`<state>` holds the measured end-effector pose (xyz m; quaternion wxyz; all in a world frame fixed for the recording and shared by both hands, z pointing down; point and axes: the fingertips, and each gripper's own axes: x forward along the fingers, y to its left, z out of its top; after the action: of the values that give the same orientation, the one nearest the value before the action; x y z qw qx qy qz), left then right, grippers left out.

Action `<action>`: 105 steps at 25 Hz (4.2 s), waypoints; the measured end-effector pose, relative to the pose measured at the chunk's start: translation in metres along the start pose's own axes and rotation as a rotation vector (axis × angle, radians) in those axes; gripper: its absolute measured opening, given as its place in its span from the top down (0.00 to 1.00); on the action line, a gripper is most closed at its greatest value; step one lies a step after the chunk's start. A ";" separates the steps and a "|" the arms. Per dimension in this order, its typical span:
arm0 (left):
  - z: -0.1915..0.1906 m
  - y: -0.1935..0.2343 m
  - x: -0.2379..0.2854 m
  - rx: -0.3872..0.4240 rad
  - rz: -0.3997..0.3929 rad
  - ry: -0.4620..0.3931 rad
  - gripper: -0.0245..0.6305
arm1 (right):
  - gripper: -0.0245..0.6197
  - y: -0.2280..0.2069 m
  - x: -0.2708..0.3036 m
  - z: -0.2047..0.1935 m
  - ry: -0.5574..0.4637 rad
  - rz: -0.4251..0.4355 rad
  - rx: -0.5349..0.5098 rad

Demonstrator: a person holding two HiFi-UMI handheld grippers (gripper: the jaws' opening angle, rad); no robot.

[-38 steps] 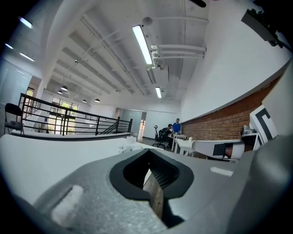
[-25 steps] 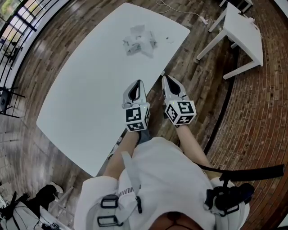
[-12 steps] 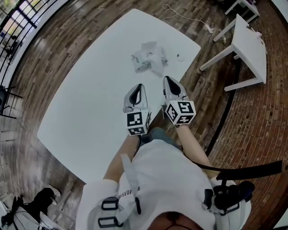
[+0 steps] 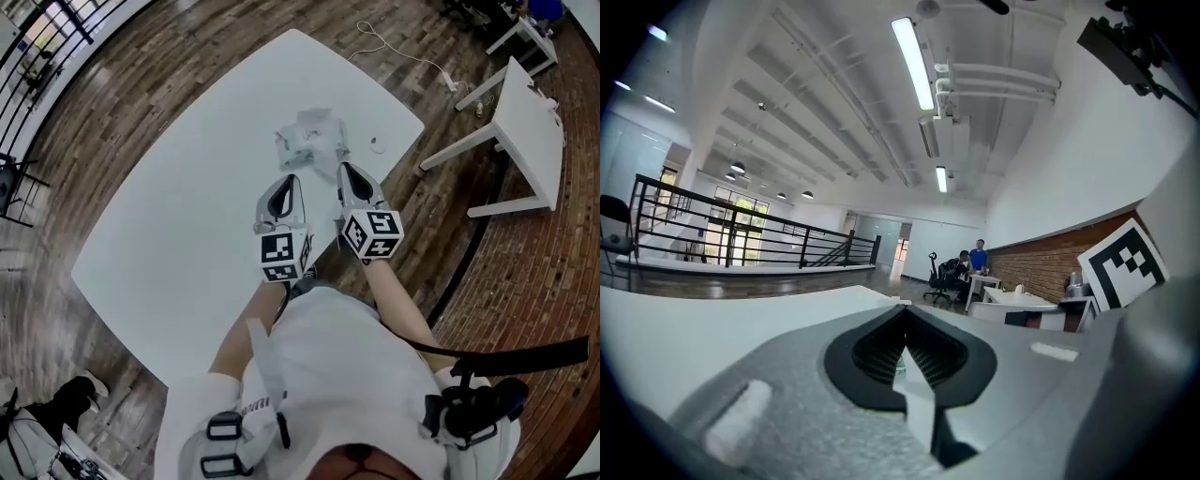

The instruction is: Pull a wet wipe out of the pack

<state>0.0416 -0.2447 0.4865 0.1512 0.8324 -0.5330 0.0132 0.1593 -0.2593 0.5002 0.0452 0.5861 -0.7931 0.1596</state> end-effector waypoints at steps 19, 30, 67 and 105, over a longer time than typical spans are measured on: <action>0.002 0.002 0.001 0.054 0.041 0.000 0.96 | 0.74 -0.035 0.076 -0.066 0.301 0.020 -0.117; 0.002 0.006 0.002 0.059 0.041 0.003 0.96 | 0.95 -0.035 0.080 -0.092 0.401 0.029 -0.135; 0.012 0.000 -0.010 0.042 0.021 -0.031 0.96 | 0.95 -0.003 0.046 0.071 -0.007 0.130 -0.069; 0.011 0.029 -0.020 0.003 0.098 -0.024 0.96 | 0.95 0.063 -0.004 -0.060 0.232 0.299 -0.085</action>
<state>0.0055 -0.2415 0.4790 0.1426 0.8056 -0.5749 0.0115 0.0944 -0.2209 0.5437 0.1370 0.4371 -0.8667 0.1974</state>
